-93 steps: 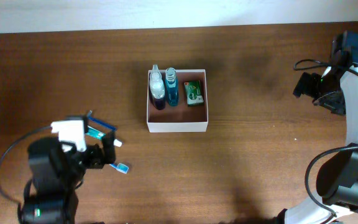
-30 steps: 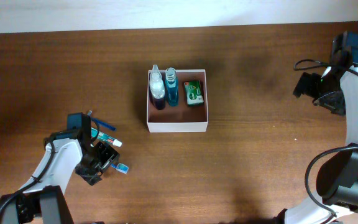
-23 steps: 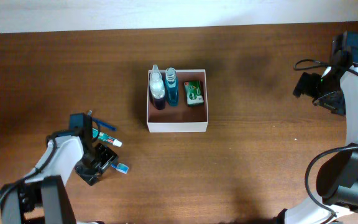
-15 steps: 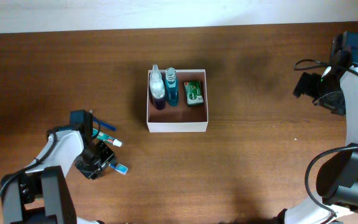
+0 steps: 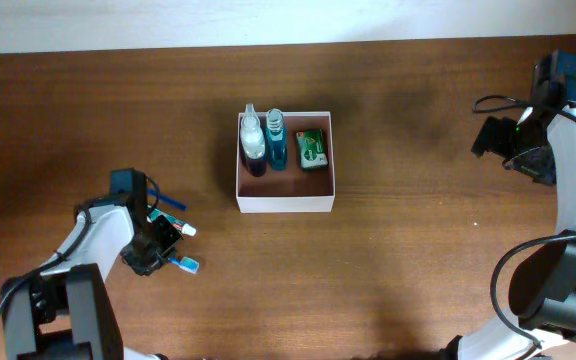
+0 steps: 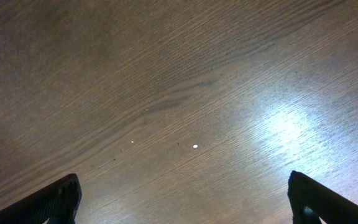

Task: Pack container
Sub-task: 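Close the left gripper on the toothbrush handle and lift it, then carry the toothbrush over the box and lower it inside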

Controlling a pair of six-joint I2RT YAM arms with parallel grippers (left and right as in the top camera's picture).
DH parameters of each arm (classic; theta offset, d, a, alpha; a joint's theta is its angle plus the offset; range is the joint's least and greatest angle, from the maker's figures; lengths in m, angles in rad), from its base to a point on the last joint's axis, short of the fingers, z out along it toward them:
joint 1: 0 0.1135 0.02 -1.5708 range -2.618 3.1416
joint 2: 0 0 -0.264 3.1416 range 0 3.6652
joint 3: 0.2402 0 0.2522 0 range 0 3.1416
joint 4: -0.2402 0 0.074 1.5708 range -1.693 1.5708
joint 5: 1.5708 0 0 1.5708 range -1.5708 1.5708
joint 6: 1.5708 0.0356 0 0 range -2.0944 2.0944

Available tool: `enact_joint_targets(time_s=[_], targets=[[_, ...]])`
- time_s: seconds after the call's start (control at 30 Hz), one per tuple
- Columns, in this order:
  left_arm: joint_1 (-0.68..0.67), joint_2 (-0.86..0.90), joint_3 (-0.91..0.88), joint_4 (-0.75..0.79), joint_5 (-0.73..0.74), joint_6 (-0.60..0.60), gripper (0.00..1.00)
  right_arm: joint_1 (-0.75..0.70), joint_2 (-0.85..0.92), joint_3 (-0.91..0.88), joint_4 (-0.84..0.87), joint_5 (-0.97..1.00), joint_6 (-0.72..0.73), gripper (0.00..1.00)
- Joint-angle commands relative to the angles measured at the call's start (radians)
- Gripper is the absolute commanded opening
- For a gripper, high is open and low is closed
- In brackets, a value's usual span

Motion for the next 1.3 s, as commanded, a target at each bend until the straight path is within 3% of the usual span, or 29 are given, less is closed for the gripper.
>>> enact_joint_targets(time_s=[0.0, 0.47, 0.63, 0.87, 0.93, 1.07, 1.27], targets=[[0.002, 0.062, 0.031, 0.011, -0.03, 0.041, 0.01, -0.005, 0.004, -0.008, 0.0, 0.016, 0.009, 0.99], [-0.039, -0.026, 0.463, -0.269, -0.022, 0.31, 0.01, -0.005, 0.004, -0.008, 0.0, 0.016, 0.009, 0.99], [-0.139, -0.084, 0.549, -0.253, 0.044, 0.478, 0.01, -0.005, 0.004, -0.008, 0.0, 0.016, 0.009, 0.99], [-0.4, -0.1, 0.571, -0.103, 0.083, 0.772, 0.01, -0.005, 0.004, -0.008, 0.0, 0.016, 0.009, 0.99], [-0.475, -0.1, 0.571, -0.065, 0.067, 0.897, 0.01, -0.005, 0.004, -0.008, 0.0, 0.016, 0.009, 0.99], [-0.62, -0.1, 0.571, -0.008, -0.071, 1.286, 0.01, -0.005, 0.004, -0.008, 0.0, 0.016, 0.009, 0.99], [-0.715, -0.08, 0.571, 0.089, -0.165, 1.709, 0.01, -0.005, 0.004, -0.008, 0.0, 0.016, 0.009, 0.99]])
